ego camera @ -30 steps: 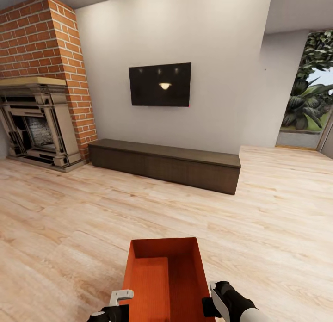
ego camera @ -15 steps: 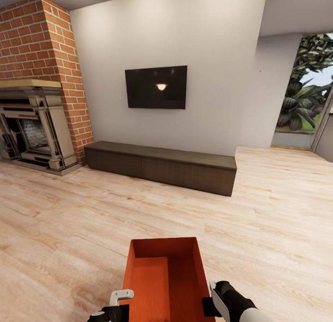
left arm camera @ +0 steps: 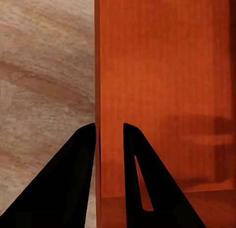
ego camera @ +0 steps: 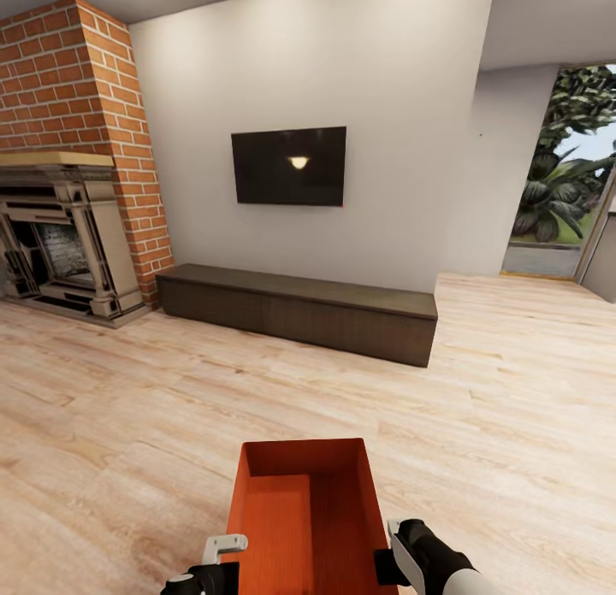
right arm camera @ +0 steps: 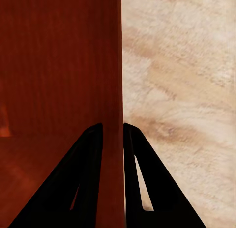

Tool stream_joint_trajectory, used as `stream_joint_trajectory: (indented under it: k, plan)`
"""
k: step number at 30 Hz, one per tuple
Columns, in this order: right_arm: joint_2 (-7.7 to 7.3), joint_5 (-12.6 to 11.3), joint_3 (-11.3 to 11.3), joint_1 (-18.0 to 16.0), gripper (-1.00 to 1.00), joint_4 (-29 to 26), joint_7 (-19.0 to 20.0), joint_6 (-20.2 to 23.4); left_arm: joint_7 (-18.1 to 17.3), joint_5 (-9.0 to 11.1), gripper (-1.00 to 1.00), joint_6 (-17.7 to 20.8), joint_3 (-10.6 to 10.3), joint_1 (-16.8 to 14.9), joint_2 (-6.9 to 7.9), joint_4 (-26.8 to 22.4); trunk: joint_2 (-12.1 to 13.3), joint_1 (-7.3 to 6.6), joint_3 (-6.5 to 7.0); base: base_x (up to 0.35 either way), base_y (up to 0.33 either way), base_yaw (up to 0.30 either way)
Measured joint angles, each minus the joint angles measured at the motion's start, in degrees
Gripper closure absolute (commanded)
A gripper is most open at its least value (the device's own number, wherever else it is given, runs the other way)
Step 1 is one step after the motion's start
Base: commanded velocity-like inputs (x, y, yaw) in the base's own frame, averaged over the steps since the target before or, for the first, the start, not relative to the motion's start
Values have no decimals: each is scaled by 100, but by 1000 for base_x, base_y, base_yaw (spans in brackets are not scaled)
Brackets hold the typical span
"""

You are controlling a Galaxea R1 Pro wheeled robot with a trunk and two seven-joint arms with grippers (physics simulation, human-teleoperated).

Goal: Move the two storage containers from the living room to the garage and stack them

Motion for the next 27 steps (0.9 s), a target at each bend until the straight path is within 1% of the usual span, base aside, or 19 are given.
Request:
stream_joint_trajectory:
  k: [27]
  plan:
    - [-4, -18, 11, 2, 100, -5, -2, 3, -10, -37, 100, -12, 31, -1, -4, 6, 1083, -593, 485, 0, 0, 0]
